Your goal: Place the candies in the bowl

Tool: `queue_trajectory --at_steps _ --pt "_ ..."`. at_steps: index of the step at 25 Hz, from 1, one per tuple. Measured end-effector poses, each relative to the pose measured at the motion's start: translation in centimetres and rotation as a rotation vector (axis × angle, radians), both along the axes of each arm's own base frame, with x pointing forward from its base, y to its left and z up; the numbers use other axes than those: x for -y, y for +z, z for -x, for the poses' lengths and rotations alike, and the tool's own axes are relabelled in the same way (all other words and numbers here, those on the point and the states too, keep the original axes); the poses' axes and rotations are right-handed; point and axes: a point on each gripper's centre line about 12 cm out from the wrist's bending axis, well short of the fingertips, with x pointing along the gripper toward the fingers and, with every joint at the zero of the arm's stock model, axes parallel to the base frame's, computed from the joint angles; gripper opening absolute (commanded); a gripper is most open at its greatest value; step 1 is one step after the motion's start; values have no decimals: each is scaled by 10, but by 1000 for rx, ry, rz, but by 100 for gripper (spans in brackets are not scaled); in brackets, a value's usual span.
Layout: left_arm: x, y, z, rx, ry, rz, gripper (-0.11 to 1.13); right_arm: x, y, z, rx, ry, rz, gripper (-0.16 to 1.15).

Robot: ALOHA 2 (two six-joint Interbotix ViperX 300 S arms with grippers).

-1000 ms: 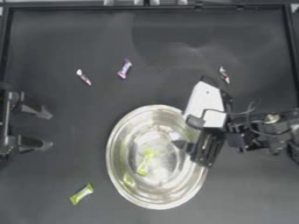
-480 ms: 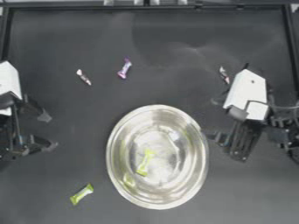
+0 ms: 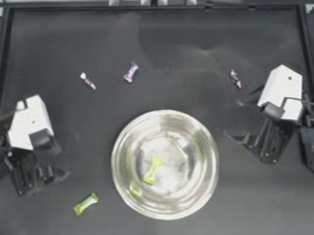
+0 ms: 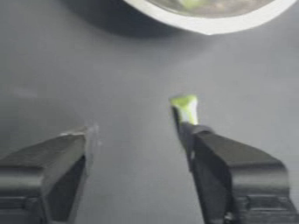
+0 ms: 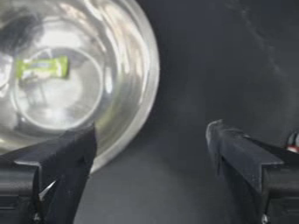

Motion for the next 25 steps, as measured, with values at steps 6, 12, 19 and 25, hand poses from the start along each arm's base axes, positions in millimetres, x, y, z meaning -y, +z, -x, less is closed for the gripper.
queue_trajectory --at_steps 6,12,19,25 --pt "21 -11 -14 -57 8 21 90 -2 -4 7 -4 -1 -23 101" --pt "43 -23 -28 -131 31 26 90 -2 -6 11 -3 -3 -33 101" --pt "61 -36 -38 -193 60 22 91 -2 -11 13 -12 -2 -34 101" --pt "68 -53 -48 -244 67 9 96 -3 -12 13 -8 0 -40 101"
